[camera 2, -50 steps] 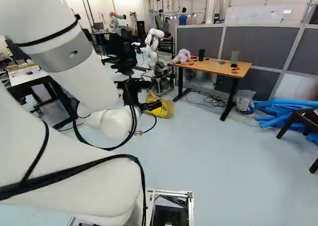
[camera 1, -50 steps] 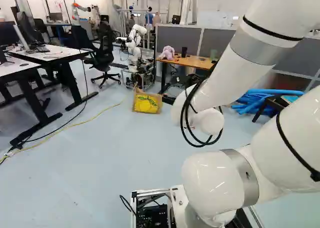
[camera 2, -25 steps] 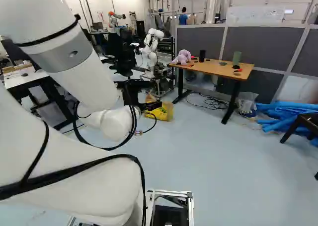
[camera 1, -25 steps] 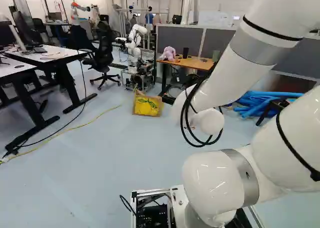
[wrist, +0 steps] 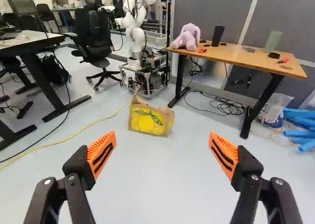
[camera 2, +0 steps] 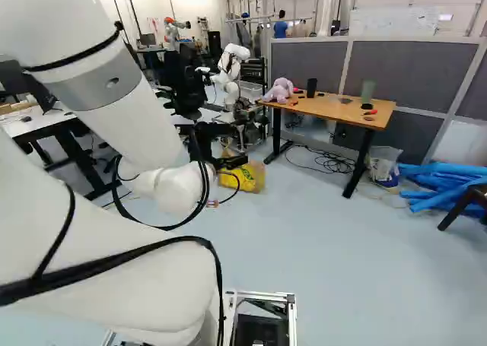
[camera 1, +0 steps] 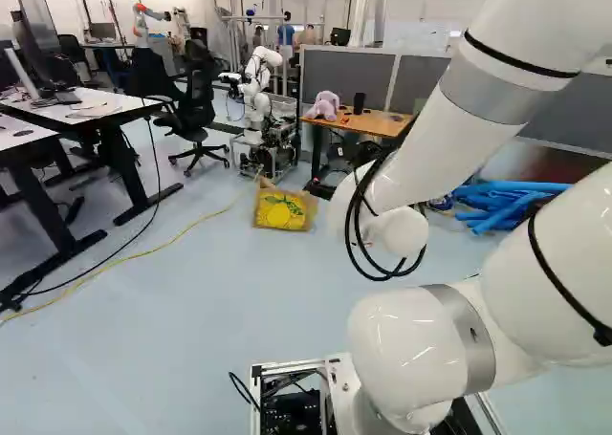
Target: Pick up the bag on the ground and place it on the table
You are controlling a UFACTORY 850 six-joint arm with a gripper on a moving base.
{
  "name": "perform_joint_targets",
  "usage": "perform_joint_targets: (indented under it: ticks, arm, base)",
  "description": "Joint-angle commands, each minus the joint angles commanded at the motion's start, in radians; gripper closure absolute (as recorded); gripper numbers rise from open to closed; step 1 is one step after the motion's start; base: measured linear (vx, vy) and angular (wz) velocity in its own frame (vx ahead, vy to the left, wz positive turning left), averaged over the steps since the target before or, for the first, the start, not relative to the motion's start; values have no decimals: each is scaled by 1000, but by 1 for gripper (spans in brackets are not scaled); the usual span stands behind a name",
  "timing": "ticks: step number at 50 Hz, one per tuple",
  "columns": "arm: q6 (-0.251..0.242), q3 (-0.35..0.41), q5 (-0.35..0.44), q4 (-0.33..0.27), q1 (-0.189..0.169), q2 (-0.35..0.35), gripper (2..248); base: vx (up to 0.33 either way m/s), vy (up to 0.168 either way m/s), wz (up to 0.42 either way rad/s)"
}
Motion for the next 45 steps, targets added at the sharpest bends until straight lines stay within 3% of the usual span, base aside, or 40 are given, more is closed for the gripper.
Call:
perform_joint_targets:
  ticks: [45]
  arm:
    - [0,0,0,0,0,0,3]
  base:
    - [236,7,-3]
